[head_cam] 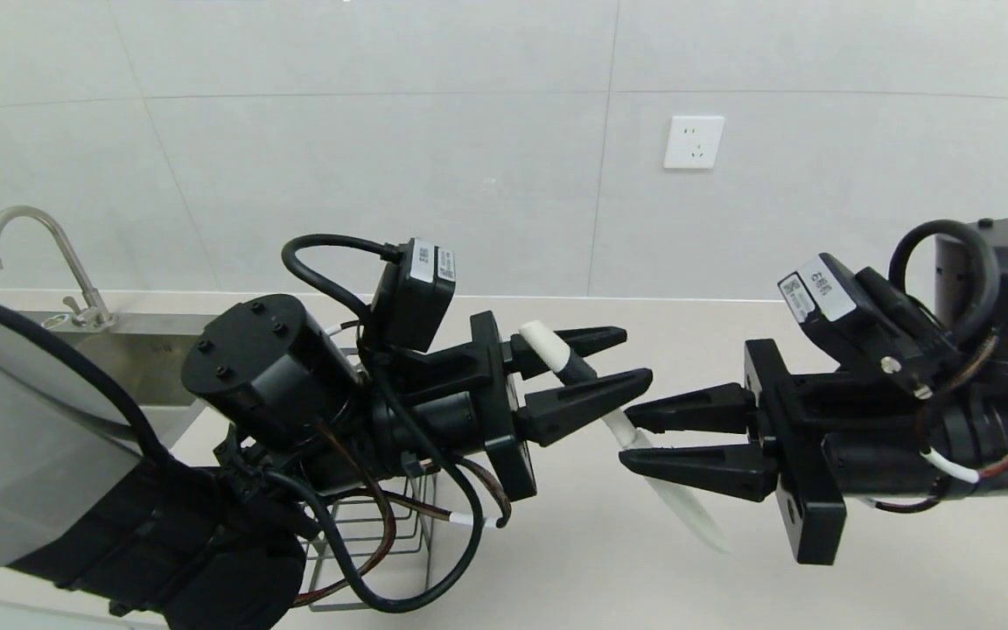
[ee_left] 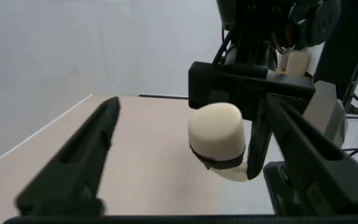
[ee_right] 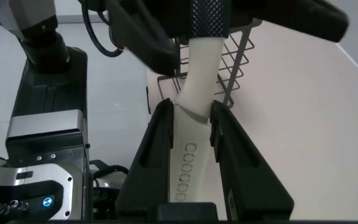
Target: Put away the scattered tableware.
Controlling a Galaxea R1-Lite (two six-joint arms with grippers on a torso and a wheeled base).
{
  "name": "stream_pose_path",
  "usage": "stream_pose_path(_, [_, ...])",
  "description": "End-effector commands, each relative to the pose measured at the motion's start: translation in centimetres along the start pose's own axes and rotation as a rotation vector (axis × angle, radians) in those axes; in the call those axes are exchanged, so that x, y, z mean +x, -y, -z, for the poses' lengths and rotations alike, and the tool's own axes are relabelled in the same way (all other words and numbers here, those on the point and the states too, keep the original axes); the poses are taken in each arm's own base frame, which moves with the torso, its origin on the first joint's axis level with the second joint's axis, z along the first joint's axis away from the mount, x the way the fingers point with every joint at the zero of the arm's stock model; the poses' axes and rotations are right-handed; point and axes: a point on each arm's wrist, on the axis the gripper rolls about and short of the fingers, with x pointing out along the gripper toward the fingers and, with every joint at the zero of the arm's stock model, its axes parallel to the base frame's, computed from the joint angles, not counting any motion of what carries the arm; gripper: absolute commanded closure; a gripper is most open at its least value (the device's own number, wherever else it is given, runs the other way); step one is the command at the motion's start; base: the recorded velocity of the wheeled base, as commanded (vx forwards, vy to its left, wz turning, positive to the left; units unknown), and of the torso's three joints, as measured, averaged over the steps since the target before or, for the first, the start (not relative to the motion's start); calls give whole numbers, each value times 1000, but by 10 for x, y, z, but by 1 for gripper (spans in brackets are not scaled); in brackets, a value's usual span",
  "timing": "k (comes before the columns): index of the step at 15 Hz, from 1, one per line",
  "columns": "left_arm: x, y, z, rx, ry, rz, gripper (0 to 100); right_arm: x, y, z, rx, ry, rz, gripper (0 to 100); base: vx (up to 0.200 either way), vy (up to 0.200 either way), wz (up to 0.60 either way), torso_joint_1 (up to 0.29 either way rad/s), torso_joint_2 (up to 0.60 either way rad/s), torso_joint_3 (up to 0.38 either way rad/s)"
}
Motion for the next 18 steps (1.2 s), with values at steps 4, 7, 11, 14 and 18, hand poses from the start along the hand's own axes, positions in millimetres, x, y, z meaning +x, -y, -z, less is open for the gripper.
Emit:
stream_pose_path(4, [3,-1,-6,19,22,3,100,8,10,-9,-15,17,4,100,0,0,0,0,0,0])
stream_pose_path(7, [2,-2,-7,24,23,-2,100,12,10,-1,9,-10,-2,0,0,0,0,0,0,0])
stream_pose_path(11, [-3,-4,-13,39,36,-51,100,-11,-5,9,21,-26,38,0,0,0,0,0,0,0])
stream_pose_path(14, [-14,7,-24,51,48,-72,100,-52,-26,21,20,-20,161,0,0,0,0,0,0,0])
stream_pose_path(18, [-29,20,-29,43,33,-78,100,-86,-28,34,-16,22,414,0,0,0,0,0,0,0])
